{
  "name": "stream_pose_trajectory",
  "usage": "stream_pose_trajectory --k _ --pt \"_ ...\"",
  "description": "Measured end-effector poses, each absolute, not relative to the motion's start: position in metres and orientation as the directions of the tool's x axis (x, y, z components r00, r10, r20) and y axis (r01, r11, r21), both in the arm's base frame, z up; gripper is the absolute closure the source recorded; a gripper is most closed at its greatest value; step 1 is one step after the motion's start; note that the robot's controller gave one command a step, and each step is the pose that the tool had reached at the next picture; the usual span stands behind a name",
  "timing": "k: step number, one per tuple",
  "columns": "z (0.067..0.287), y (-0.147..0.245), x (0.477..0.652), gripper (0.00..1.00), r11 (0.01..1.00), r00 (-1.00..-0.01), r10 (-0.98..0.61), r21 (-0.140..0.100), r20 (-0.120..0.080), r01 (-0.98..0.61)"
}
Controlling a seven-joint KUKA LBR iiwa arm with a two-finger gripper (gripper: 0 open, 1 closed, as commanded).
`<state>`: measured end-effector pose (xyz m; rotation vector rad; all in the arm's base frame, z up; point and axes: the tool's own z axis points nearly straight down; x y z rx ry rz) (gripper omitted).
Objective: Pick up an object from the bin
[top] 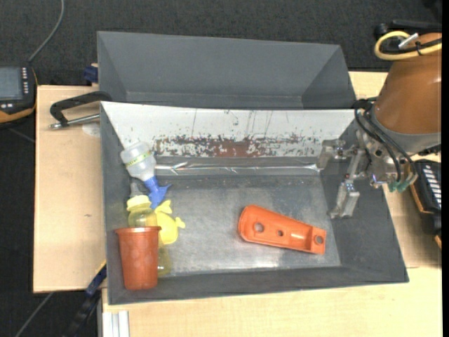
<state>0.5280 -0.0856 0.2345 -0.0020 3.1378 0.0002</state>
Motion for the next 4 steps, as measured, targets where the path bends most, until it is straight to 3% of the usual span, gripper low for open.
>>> stream_pose_trajectory --k 1,2,3,4 --pt "0.209 -0.075 0.537 0.0 0.994 -0.994 -0.108 -0.003 -0.012 -0.108" --pt "0.156 -0.07 0.525 0.0 0.978 -0.978 -0.207 -0.001 -0.007 -0.207" --pt "0.112 -0.067 0.53 0.0 0.995 -0.995 -0.099 -0.001 -0.01 -0.099" --pt "0.08 -0.046 0.506 0.0 0.982 -0.982 -0.19 -0.001 -0.011 -0.19"
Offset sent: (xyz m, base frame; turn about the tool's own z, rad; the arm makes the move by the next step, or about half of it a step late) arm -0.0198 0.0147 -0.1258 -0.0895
